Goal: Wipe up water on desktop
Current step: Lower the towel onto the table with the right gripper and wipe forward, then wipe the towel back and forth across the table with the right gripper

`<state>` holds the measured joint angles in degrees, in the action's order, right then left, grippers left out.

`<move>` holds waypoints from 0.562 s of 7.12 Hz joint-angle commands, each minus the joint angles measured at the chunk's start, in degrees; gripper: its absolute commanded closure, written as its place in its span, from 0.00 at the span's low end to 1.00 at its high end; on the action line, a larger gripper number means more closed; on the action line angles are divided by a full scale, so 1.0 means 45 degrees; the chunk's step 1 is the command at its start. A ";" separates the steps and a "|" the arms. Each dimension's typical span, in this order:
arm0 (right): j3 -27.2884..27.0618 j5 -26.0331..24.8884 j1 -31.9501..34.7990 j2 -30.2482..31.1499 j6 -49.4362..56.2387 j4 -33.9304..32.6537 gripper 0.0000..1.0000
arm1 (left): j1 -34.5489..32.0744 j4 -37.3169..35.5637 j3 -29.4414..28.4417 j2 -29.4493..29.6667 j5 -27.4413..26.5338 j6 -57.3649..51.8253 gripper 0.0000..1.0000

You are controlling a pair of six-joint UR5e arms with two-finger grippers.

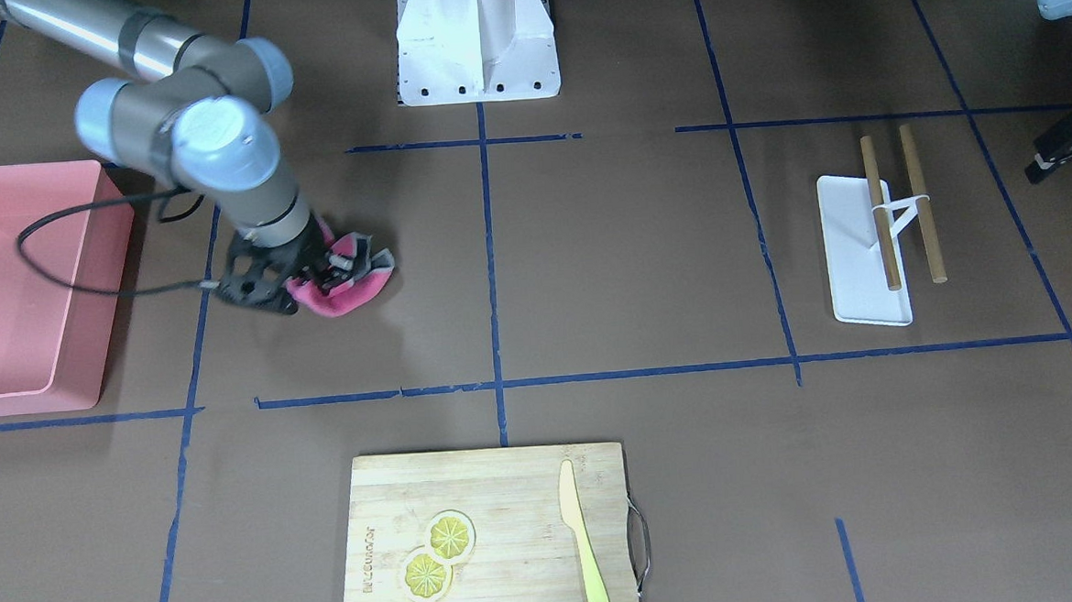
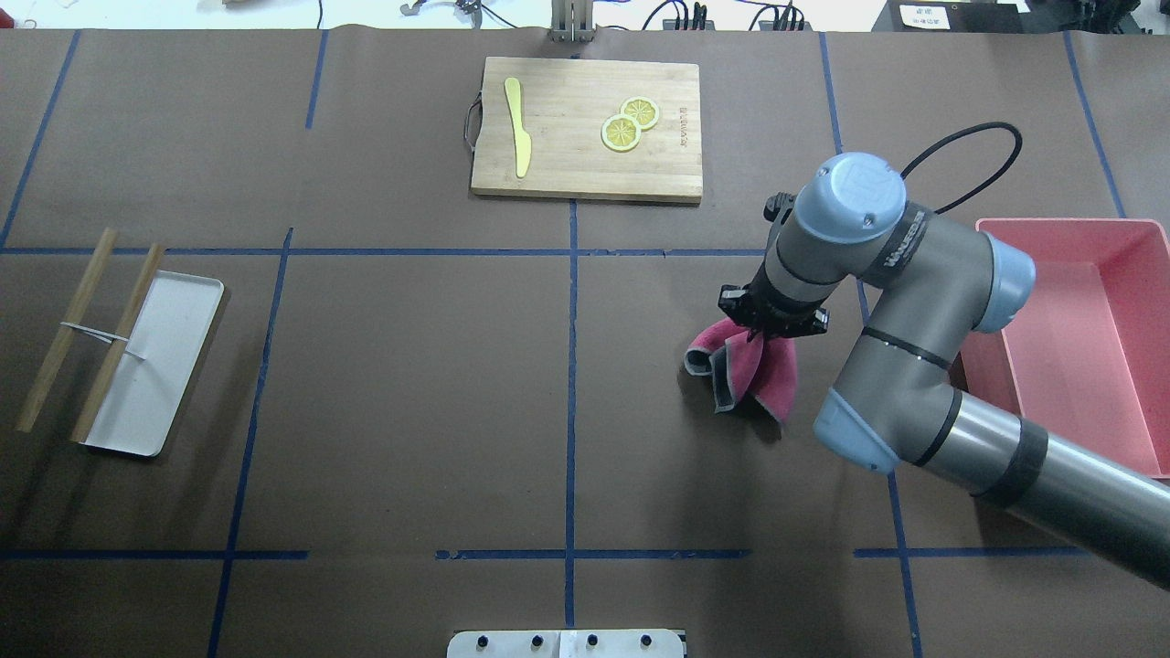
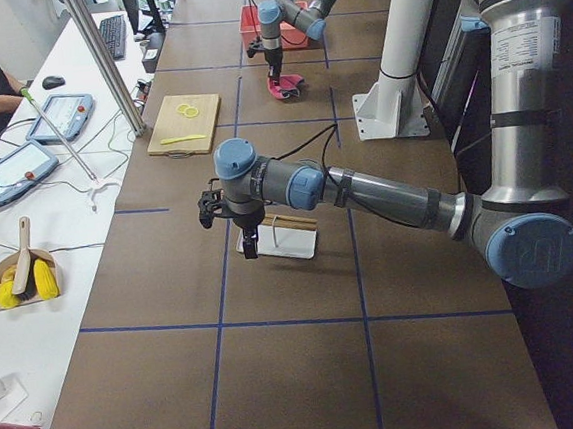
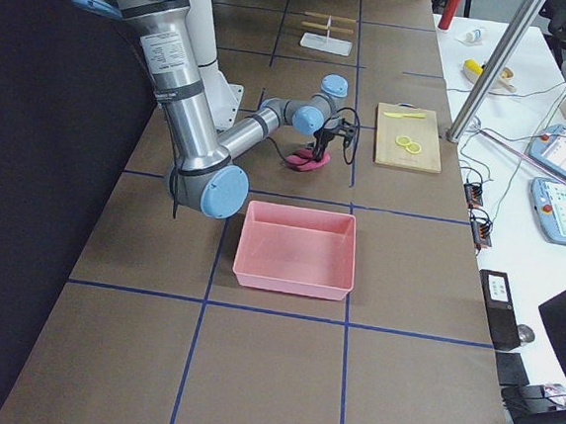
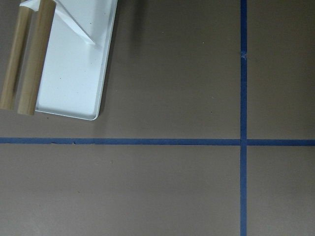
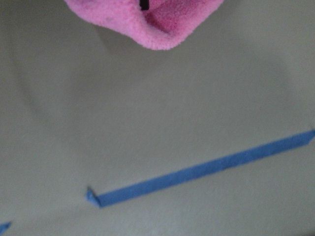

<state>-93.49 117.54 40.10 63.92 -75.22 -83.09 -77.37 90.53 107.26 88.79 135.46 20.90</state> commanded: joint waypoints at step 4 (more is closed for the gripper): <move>0.0716 0.1379 0.1268 0.0035 0.1208 0.0124 1.00 | 0.0006 -0.0001 -0.0104 0.0113 0.0015 0.0004 0.00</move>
<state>-90.19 123.40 47.15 64.09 -69.27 -82.66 -77.38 90.53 107.03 89.12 135.53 20.92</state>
